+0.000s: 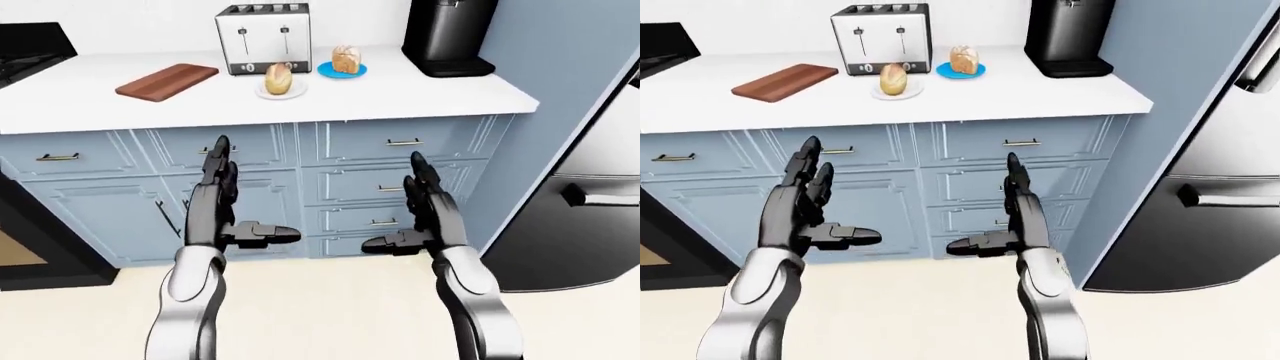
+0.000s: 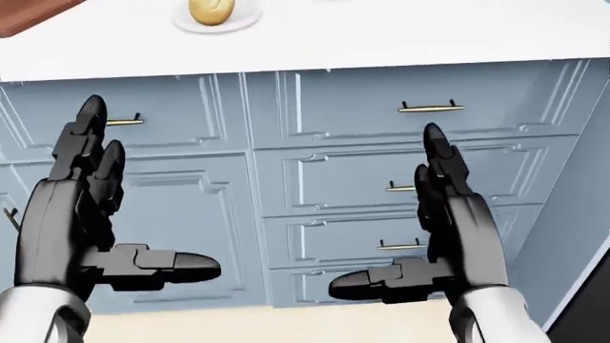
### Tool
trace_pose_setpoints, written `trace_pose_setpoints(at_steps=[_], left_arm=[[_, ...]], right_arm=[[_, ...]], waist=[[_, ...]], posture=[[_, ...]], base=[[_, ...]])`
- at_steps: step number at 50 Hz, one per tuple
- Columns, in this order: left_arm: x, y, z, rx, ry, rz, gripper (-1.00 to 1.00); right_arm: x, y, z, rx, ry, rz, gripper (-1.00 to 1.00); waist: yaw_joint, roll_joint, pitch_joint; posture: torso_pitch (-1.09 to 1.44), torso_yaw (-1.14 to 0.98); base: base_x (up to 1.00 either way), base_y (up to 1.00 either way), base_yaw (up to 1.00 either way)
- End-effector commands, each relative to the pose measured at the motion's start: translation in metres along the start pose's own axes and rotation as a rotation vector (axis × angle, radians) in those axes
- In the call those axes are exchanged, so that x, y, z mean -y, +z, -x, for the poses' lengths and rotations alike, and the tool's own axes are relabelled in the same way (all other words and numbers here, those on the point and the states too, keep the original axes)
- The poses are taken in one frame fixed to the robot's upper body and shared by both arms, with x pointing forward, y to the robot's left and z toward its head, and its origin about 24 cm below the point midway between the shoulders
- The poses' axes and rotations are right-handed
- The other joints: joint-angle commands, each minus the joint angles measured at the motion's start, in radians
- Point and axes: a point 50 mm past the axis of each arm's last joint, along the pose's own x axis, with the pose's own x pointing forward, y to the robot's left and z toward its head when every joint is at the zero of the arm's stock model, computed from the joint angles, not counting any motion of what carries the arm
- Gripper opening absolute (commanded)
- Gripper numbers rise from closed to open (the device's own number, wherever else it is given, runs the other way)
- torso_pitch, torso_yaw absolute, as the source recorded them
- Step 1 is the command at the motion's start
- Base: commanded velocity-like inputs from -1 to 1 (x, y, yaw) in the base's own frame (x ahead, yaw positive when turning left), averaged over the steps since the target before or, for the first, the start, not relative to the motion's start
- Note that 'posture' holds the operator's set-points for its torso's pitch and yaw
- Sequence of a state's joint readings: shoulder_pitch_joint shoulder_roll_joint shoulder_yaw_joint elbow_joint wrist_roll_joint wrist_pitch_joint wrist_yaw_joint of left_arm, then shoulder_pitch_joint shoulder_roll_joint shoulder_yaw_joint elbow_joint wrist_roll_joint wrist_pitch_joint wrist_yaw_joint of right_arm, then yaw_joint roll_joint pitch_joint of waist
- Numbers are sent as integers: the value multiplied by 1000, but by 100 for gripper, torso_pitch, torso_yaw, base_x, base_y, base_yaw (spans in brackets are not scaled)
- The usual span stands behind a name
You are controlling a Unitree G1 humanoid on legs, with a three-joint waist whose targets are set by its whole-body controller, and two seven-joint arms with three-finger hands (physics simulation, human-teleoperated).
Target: Place all breads on the cutting board.
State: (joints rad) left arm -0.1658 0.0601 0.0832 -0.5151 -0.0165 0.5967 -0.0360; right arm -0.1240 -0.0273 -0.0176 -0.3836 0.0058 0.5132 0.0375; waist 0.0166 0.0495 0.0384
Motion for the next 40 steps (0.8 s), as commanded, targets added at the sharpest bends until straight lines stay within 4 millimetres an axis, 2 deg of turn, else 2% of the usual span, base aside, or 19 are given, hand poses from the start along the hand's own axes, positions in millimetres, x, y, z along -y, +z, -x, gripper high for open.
trace_pose_setpoints(at_steps=[1, 7, 9, 10, 11, 13, 16, 20, 25, 27, 28, 30, 31, 32, 33, 35, 36, 38, 40], left_arm=[[5, 23, 0, 110, -27, 4, 100], [5, 27, 2, 119, -29, 5, 100], [5, 29, 3, 121, -30, 6, 100], [6, 29, 4, 122, -31, 5, 100], [6, 30, 4, 122, -32, 7, 100], [5, 28, 4, 122, -31, 8, 100], [4, 29, 6, 125, -28, 10, 100], [2, 31, 7, 128, -26, 12, 100], [2, 32, 9, 130, -26, 15, 100], [1, 33, 10, 132, -25, 17, 100], [1, 33, 10, 131, -25, 16, 100], [-1, 31, 9, 133, -22, 18, 100], [-2, 31, 9, 133, -21, 19, 100], [-2, 31, 9, 134, -21, 19, 100], [-2, 31, 9, 134, -21, 19, 100], [-2, 30, 9, 134, -21, 20, 100], [-2, 31, 10, 135, -21, 20, 100], [-2, 31, 10, 134, -20, 21, 100], [-2, 32, 10, 135, -22, 23, 100]], right_arm=[[3, 21, 0, 107, -14, 15, 100], [2, 24, 1, 109, -10, 14, 100], [2, 25, 2, 111, -9, 13, 100], [2, 25, 2, 111, -9, 13, 100], [2, 24, 2, 111, -9, 12, 100], [1, 23, 2, 110, -8, 11, 100], [0, 22, 2, 110, -6, 9, 100], [-2, 20, 1, 108, -1, 6, 100], [-2, 20, 1, 112, 0, 1, 100], [-3, 21, 2, 120, 6, -3, 100], [-4, 22, 3, 123, 10, -3, 100], [-5, 21, 3, 123, 21, 3, 100], [-5, 21, 3, 122, 20, 4, 100], [-6, 21, 4, 123, 22, 11, 100], [-7, 21, 4, 123, 24, 14, 100], [-7, 21, 5, 122, 29, 17, 100], [-8, 21, 5, 121, 30, 18, 100], [-8, 21, 5, 121, 31, 18, 100], [-7, 22, 6, 122, 24, 23, 100]], waist=[[-4, 1, -19], [8, -34, -18], [9, -69, -29], [8, -99, -40], [1, -85, -39], [-4, -104, 1], [-14, -86, -5], [-17, -49, 7], [-20, 18, -18], [-31, -17, -33], [-32, -24, -36], [-34, -30, -32], [-24, -26, -45], [-9, -29, -23], [1, -20, -13], [11, -23, -35], [13, -27, -37], [14, -48, -26], [13, -85, -8]], posture=[[0, 0], [0, 0], [0, 0], [0, 0], [0, 0], [0, 0], [0, 0], [0, 0], [0, 0], [0, 0], [0, 0], [0, 0], [0, 0], [0, 0], [0, 0], [0, 0], [0, 0], [0, 0], [0, 0]], base=[[32, -9, 0], [33, -22, 0], [33, -30, 0], [33, -34, 0], [33, -33, 0], [33, -34, 0], [33, -35, 0], [33, -35, 0], [28, -25, 0], [0, 0, 0], [0, 0, 0], [0, 0, 0], [0, 0, 16], [0, 0, 44], [0, 0, 89], [0, 0, 98], [0, 0, 99], [0, 0, 99], [0, 0, 98]])
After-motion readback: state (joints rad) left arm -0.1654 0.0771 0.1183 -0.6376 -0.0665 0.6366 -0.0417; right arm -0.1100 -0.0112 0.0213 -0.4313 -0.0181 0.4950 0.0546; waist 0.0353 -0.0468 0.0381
